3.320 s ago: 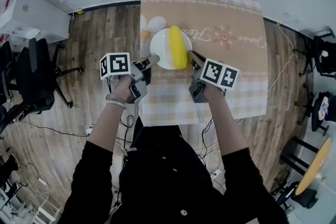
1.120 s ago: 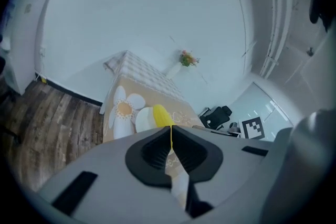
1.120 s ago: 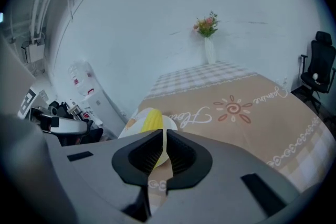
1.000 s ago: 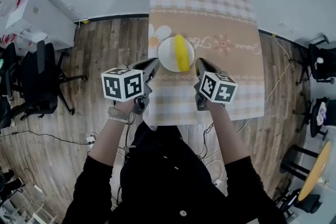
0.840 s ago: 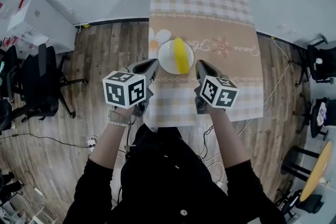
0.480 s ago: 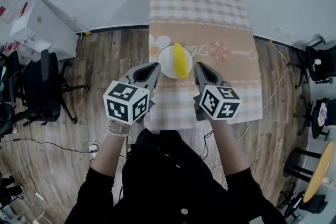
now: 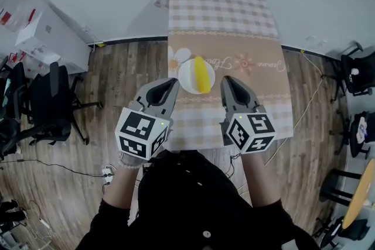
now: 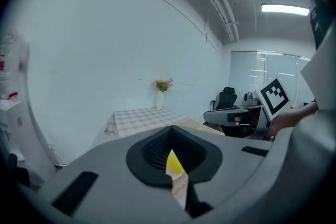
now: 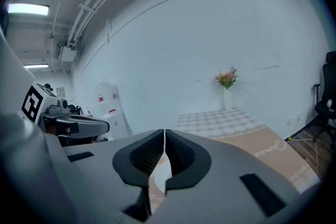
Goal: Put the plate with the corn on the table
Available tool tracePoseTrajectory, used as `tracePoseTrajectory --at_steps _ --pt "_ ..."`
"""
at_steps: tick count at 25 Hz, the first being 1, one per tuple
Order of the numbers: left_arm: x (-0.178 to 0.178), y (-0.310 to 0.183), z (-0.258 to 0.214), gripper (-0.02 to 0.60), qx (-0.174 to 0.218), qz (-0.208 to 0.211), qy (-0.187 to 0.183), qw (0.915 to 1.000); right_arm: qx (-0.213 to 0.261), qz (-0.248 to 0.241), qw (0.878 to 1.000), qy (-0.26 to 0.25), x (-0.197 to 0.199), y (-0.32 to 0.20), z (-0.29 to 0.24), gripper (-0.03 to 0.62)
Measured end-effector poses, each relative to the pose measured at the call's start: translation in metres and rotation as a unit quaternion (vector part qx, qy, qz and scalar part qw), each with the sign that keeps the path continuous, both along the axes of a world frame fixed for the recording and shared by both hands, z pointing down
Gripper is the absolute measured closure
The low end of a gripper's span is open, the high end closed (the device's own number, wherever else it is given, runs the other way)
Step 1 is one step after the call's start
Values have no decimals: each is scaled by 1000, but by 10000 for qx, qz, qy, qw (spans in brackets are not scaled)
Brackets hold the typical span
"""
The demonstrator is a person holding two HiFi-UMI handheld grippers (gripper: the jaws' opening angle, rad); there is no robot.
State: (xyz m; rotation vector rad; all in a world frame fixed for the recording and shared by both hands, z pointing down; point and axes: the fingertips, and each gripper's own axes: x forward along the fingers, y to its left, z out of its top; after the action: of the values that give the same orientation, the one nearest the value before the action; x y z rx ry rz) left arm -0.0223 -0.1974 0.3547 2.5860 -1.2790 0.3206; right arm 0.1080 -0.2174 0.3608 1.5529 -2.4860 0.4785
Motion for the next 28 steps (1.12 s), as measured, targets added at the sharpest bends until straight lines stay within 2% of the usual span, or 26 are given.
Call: tracePoseTrajectory --at_steps 4,11,20,28 --pt "3 9 -16 568 314 69 -174 9993 219 -99 9997 60 -7 10 -17 548" --pt "11 24 -25 568 520 273 -356 9976 568 -85 9983 129 -11 21 -42 549" --pt "7 36 -29 568 428 152 -51 9990 628 -155 9977 197 -17 35 -47 549" --pt "9 40 -31 568 525 211 -55 9984 499 -256 9982 190 -18 41 -43 551"
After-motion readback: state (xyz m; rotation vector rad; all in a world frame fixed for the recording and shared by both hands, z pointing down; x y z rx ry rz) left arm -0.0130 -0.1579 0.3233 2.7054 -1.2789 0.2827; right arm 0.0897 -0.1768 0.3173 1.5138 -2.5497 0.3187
